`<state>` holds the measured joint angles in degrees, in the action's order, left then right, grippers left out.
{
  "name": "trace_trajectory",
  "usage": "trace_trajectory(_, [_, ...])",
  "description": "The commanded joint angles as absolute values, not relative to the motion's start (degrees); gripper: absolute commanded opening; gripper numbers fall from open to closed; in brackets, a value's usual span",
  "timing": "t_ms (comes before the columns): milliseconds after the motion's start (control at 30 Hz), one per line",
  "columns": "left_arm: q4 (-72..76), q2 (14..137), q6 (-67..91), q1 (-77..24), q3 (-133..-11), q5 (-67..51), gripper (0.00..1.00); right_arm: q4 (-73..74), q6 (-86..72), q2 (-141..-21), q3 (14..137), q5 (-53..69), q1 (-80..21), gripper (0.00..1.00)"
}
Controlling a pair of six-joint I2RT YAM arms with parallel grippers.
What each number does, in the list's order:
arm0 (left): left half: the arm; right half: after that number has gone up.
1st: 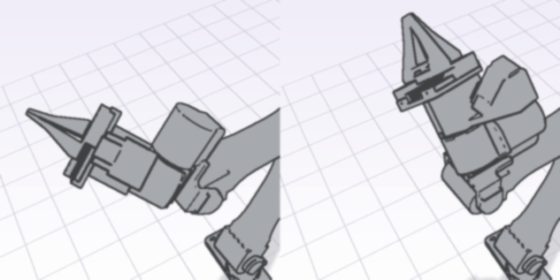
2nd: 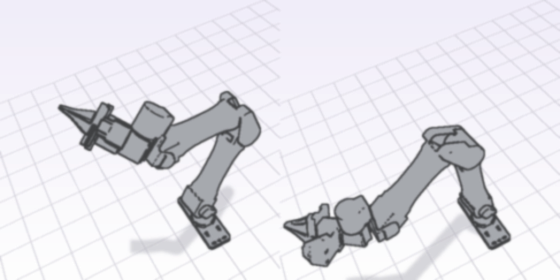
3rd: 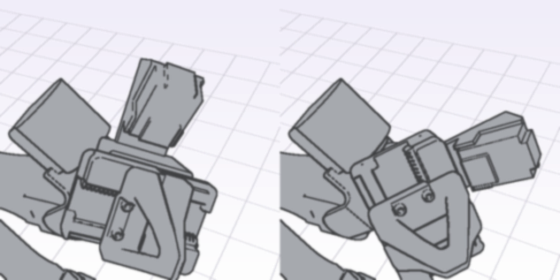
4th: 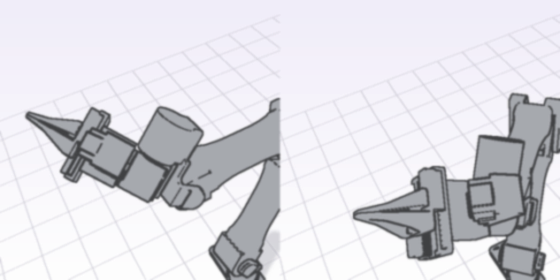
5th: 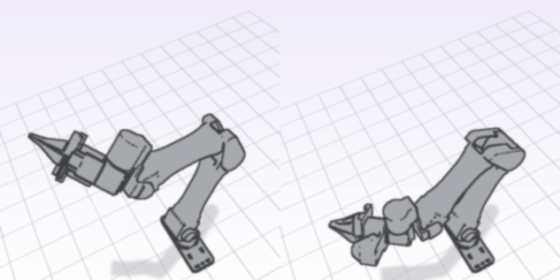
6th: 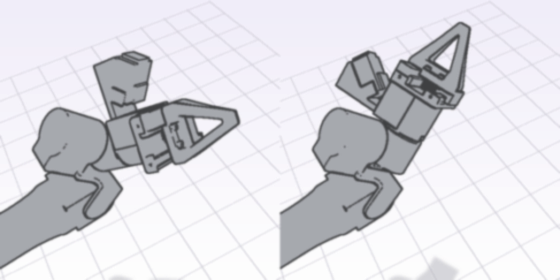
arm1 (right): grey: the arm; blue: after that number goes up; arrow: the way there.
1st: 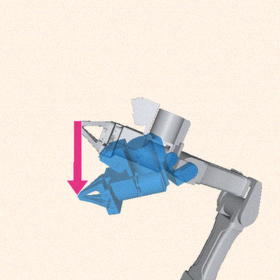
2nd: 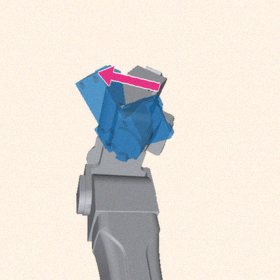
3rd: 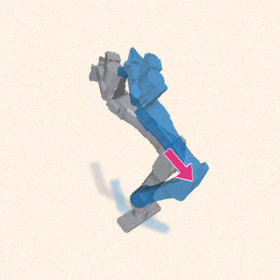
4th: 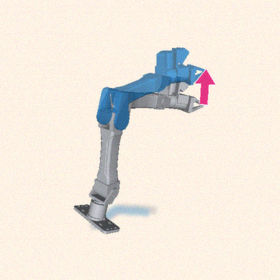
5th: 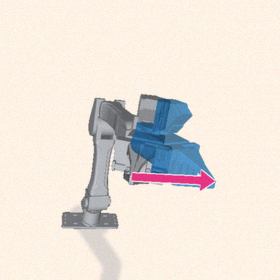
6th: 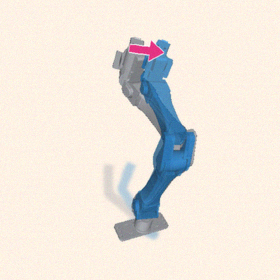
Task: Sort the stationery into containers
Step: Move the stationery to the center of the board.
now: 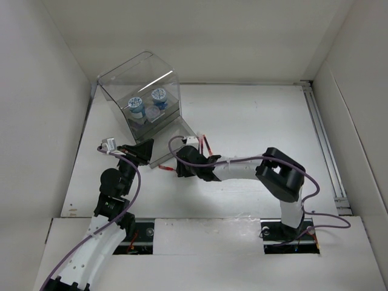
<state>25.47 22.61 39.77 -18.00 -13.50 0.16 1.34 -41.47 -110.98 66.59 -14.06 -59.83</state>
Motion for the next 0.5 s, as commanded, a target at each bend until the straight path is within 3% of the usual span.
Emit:
trace_trajectory(0, [27.2, 22.1, 39.7, -18.3, -13.1, 0.4, 0.12, 11.2, -41.9, -112.4, 65.9, -18.6, -62.7, 0.46])
trace_trajectory(233, [26.0, 20.4, 39.7, -18.3, -13.1, 0.9, 0.12, 11.2, -43.8, -112.9, 66.0, -22.2, -65.5, 0.31])
trace_trajectory(467, [26.0, 21.0, 39.2, -18.3, -13.6, 1.4, 0.12, 13.0, -42.6, -113.5, 65.5, -23.5, -69.3, 0.34])
